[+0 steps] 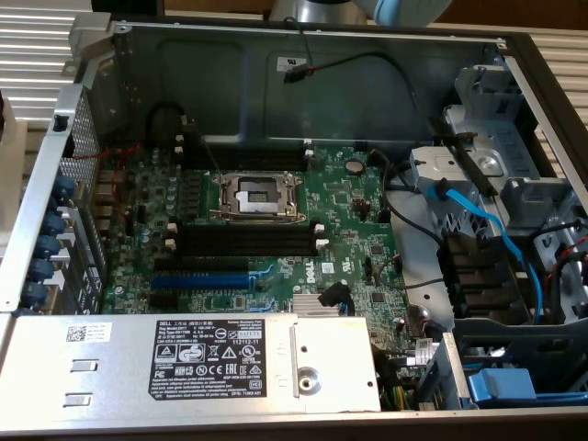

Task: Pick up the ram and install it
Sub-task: 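Pick up the ram and move it above insertion slot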

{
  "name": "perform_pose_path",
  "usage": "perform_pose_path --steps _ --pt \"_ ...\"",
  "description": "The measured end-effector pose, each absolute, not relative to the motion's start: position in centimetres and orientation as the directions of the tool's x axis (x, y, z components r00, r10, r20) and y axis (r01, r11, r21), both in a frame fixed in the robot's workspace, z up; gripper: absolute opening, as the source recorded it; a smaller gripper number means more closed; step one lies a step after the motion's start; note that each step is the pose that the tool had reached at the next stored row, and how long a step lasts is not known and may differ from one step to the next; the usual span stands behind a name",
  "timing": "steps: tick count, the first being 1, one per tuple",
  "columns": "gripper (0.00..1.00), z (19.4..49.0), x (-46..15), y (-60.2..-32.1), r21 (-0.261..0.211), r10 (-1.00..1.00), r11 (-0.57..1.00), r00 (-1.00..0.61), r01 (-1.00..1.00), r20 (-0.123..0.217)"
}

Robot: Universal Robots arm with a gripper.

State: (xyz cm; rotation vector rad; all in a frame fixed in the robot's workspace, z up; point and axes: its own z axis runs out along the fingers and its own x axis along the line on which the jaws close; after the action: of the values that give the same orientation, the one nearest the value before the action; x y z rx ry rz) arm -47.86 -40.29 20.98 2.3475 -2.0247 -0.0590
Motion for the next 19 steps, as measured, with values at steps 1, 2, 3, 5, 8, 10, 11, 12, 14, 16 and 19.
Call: perform_pose_path --steps 1,2,3,5,8,10,11,12,14,16,19 --pt "0.12 21.1 -47.9 -40.3 0.056 -0.989 -0.147 0.147 -0.988 -0.002" --pt "0.12 21.3 -47.9 -40.3 0.056 -0.989 -0.147 0.147 -0.988 -0.002" --pt "0.12 21.5 -47.9 -40.3 0.056 -0.989 -0.147 0.147 -0.988 -0.002" --pt "0.12 21.9 -47.9 -40.3 0.056 -0.989 -0.147 0.147 -0.988 -0.002" --pt "0.12 22.6 -47.9 -40.3 0.056 -0.989 -0.147 0.147 -0.988 -0.002" --pt "0.12 23.3 -47.9 -40.3 0.056 -0.989 -0.147 0.147 -0.988 -0.002" --pt "0.12 23.7 -47.9 -40.3 0.055 -0.989 -0.147 0.147 -0.988 -0.002" --pt "0.12 24.1 -47.9 -40.3 0.055 -0.989 -0.147 0.147 -0.988 -0.002" --pt "0.12 25.0 -47.9 -40.3 0.055 -0.989 -0.147 0.147 -0.988 -0.002" --pt "0.12 25.9 -47.9 -40.3 0.055 -0.989 -0.147 0.147 -0.988 -0.001" --pt "0.12 26.9 -47.9 -40.3 0.057 -0.989 -0.146 0.147 -0.988 0.004"
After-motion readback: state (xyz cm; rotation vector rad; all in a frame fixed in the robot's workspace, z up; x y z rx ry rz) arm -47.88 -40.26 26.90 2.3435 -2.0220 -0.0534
